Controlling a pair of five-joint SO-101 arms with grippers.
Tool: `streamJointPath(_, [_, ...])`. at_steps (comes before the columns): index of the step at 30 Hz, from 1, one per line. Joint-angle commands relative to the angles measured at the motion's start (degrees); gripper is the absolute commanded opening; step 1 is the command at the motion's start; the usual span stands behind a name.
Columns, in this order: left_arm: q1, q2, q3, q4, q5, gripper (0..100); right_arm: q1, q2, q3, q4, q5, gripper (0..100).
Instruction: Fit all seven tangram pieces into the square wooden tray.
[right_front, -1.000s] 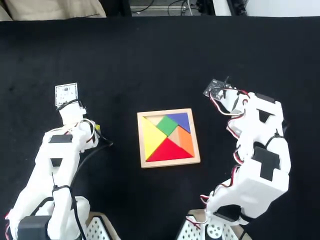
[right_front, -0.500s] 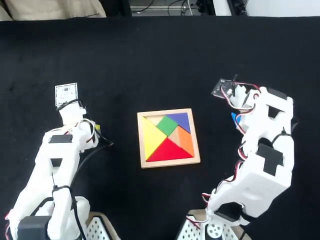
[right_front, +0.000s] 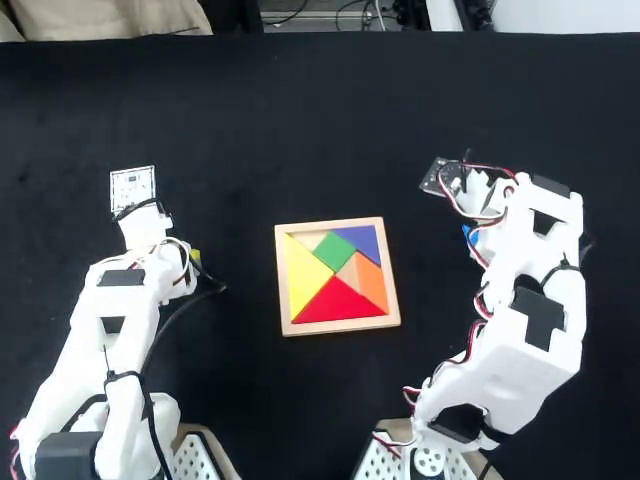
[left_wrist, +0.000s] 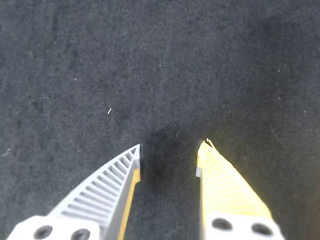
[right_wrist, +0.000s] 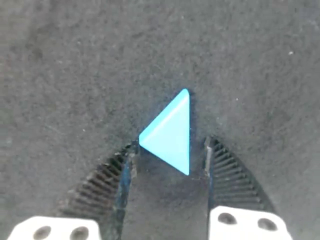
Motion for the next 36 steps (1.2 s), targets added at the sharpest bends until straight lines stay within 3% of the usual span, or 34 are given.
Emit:
streamJointPath(1, [-0.4, 0.09, -1.98, -1.05, 0.35, 19, -1.14, -0.31, -0.31, 0.09, 0.62, 20.9])
streamJointPath(36, [-0.4, 0.09, -2.07, -1.05, 0.35, 19, -2.55, 4.09, -1.01, -1.58, 0.62, 19.2])
